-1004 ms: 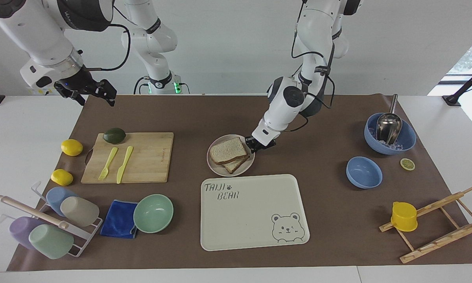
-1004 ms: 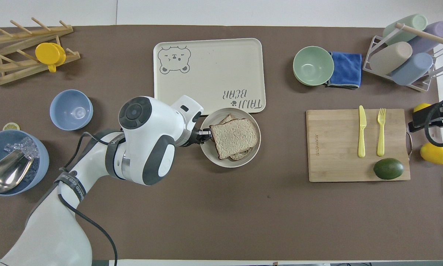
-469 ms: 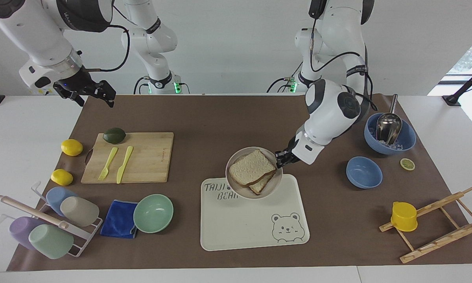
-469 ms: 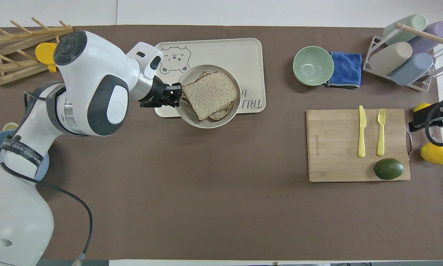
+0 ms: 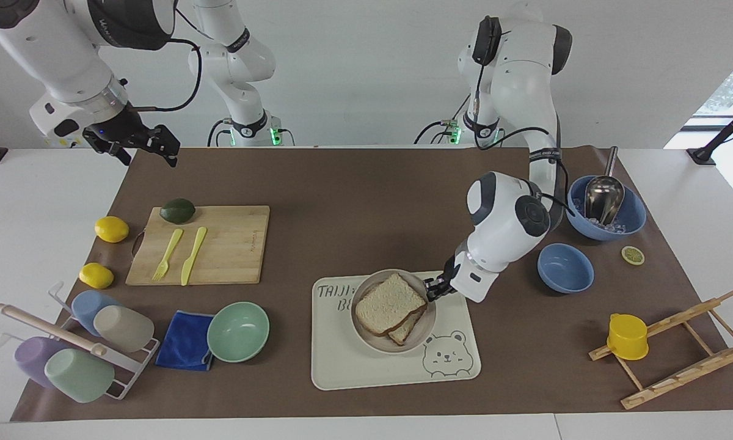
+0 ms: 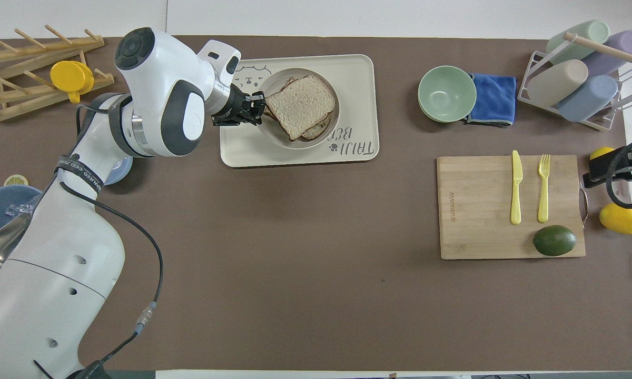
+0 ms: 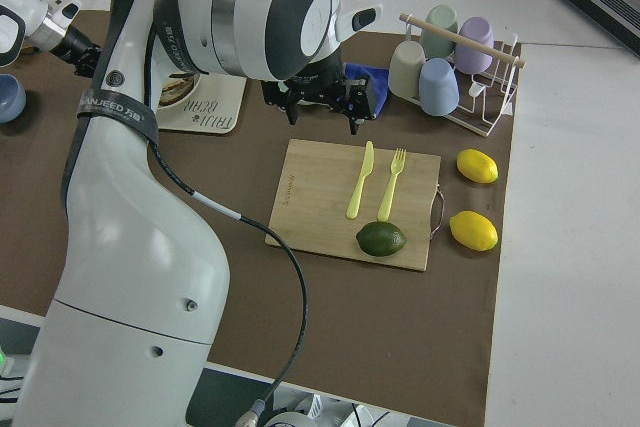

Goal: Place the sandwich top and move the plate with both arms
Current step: 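Slide the plate farther from the robot onto the bear tray, then open the left gripper to release the plate rim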

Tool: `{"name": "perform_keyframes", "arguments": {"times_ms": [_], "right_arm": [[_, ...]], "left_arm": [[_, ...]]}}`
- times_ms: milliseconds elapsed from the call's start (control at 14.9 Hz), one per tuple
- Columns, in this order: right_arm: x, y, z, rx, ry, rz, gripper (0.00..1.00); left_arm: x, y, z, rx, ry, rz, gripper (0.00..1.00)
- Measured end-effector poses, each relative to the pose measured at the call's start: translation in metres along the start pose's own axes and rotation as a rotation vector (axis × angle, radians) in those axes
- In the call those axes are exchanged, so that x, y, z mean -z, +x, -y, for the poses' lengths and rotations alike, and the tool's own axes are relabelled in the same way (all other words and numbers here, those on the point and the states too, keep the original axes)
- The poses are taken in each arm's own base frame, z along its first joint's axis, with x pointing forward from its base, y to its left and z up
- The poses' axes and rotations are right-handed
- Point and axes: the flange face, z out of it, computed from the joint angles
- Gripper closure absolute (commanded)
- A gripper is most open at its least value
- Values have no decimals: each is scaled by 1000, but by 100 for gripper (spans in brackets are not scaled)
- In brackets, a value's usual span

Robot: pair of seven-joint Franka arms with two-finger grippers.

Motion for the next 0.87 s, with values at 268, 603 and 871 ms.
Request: {"name": "perform_keyframes", "arguments": {"times_ms": [268,603,871], "right_arm": [[0,0,0,0,0,0,0],[0,0,0,0,0,0,0],[0,0,0,0,0,0,0]], "left_arm": [[-11,4,3,6,-6,-37,100],[-15,1,2,3,-1,-35,0],[-10,8,13,-15,50,-61,0]]}}
